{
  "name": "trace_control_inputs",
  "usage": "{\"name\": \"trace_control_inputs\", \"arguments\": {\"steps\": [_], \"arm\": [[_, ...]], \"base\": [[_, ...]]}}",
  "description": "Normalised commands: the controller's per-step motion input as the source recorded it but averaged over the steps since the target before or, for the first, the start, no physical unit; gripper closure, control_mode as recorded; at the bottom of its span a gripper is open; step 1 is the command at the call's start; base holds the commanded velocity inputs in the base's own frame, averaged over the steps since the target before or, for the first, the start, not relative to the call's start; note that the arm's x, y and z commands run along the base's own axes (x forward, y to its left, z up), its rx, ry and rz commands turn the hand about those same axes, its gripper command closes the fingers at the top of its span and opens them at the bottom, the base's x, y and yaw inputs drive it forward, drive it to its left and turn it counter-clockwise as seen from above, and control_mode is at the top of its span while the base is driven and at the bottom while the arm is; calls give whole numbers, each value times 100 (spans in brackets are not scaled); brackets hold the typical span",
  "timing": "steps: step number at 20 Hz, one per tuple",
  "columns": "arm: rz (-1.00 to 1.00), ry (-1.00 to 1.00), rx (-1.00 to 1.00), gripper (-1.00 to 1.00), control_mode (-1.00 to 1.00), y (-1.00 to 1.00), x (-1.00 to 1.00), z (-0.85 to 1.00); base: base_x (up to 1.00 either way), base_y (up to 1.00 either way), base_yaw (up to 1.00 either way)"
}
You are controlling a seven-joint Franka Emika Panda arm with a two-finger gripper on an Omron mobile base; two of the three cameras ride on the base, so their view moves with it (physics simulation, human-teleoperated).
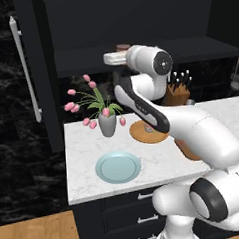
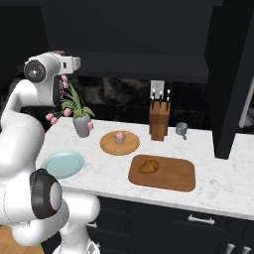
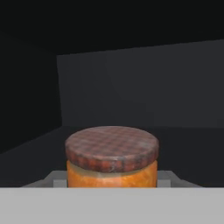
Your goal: From the different types of pastries on the counter, select a croissant and place it on the cutting board. Then retrieve a jar of jam from the cabinet and place it alongside the croissant on the cutting board.
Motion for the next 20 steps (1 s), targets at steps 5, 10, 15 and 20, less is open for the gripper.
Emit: {"name": "trace_control_inputs", "arguments": {"steps": [5, 10, 15, 20], "arm": [[-2, 0, 6, 100, -100, -40, -91, 0], [-4, 1, 5, 100, -100, -46, -100, -4], [-6, 1, 4, 100, -100, -51, -100, -10], [-4, 4, 2, 100, -100, -28, -100, -29]], "base": [[0, 0, 0], [0, 0, 0], [0, 0, 0], [0, 0, 0]]}}
